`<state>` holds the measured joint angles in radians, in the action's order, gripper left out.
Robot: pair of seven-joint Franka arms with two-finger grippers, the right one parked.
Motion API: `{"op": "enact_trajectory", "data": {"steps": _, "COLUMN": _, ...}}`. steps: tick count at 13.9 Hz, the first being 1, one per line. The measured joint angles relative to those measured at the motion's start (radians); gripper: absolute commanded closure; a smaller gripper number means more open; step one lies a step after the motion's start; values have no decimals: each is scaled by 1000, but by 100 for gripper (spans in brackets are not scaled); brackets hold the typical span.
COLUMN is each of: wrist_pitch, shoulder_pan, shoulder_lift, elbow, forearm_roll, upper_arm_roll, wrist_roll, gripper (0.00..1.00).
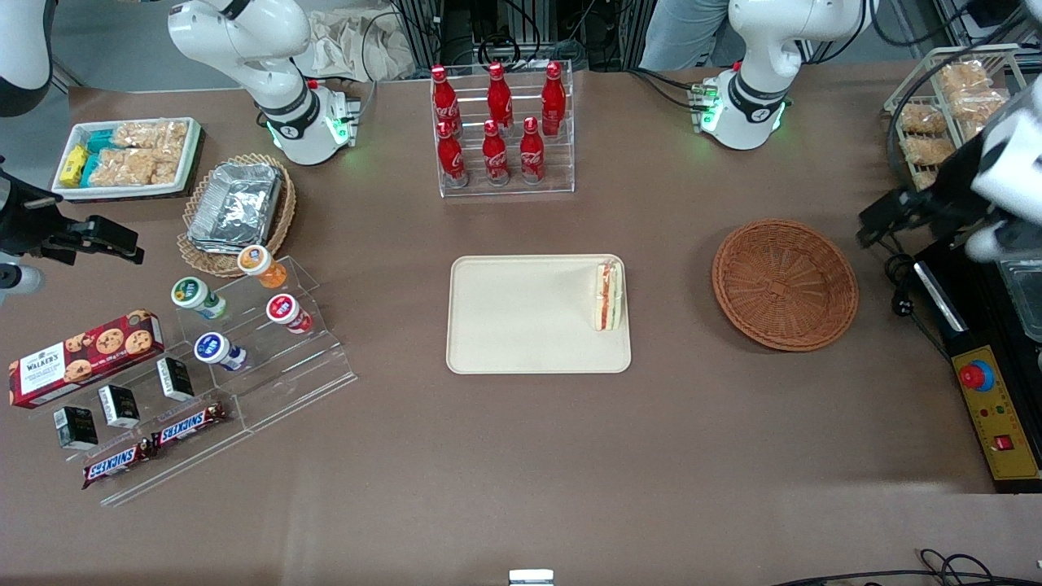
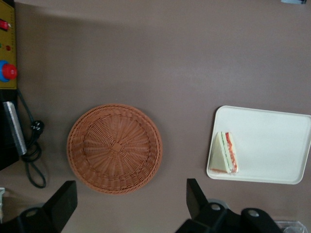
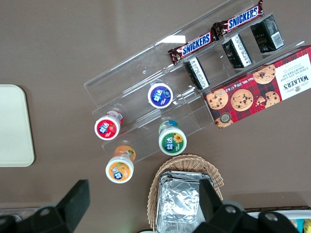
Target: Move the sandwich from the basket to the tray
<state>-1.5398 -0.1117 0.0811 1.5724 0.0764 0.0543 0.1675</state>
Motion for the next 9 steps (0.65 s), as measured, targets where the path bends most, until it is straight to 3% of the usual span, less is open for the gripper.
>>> {"op": "enact_trajectory", "data": {"steps": 3, "wrist_pitch": 24, "shoulder_pan": 0, "shoulder_lift": 97, "elbow": 63, "forearm_roll": 0, "upper_arm_roll": 8, "wrist_roll": -7, "gripper": 0}}
{"op": "enact_trajectory", "data": {"steps": 9, "wrist_pitch": 34, "shoulder_pan": -1, "shoulder_lift": 75, "elbow": 72, "forearm_roll": -1, "upper_arm_roll": 3, "wrist_roll": -16, "gripper": 0}}
